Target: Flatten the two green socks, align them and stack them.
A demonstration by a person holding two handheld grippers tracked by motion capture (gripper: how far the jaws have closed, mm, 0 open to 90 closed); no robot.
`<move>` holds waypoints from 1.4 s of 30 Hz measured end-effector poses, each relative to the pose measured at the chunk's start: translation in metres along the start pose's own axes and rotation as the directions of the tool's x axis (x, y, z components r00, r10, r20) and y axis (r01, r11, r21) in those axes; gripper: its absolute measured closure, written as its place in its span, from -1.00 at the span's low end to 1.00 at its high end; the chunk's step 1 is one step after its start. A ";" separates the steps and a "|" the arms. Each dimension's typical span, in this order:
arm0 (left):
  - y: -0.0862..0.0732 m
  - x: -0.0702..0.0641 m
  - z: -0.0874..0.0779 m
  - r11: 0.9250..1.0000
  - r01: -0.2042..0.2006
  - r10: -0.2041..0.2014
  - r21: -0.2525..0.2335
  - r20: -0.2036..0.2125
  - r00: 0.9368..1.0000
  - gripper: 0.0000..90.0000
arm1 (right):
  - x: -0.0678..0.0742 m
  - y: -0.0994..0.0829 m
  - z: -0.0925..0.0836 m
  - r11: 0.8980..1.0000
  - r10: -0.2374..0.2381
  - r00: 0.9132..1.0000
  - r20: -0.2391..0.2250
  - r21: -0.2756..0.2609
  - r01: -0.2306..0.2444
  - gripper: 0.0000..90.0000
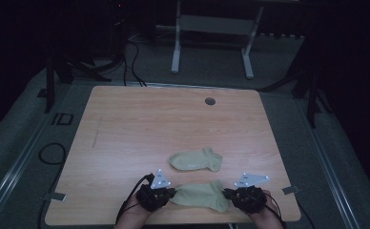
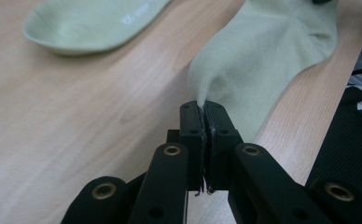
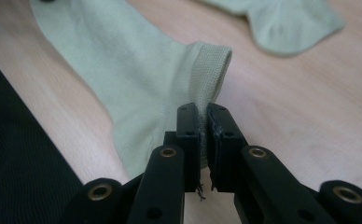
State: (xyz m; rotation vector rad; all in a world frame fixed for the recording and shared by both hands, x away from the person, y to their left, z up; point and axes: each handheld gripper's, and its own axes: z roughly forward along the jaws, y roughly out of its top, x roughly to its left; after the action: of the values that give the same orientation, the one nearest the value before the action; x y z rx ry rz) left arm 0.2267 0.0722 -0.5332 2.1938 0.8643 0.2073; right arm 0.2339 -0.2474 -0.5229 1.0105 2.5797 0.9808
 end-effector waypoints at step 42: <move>0.070 0.078 0.031 0.995 0.072 -0.065 0.074 -0.098 0.993 0.94 | -0.091 0.087 0.046 0.992 0.122 0.992 0.025 0.018 -0.122 0.87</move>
State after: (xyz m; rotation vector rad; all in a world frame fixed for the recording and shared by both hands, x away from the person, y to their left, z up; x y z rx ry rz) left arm 0.3347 0.0697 -0.5146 2.2368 1.0149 0.2510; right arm 0.3665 -0.2368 -0.5056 1.1902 2.5385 0.9671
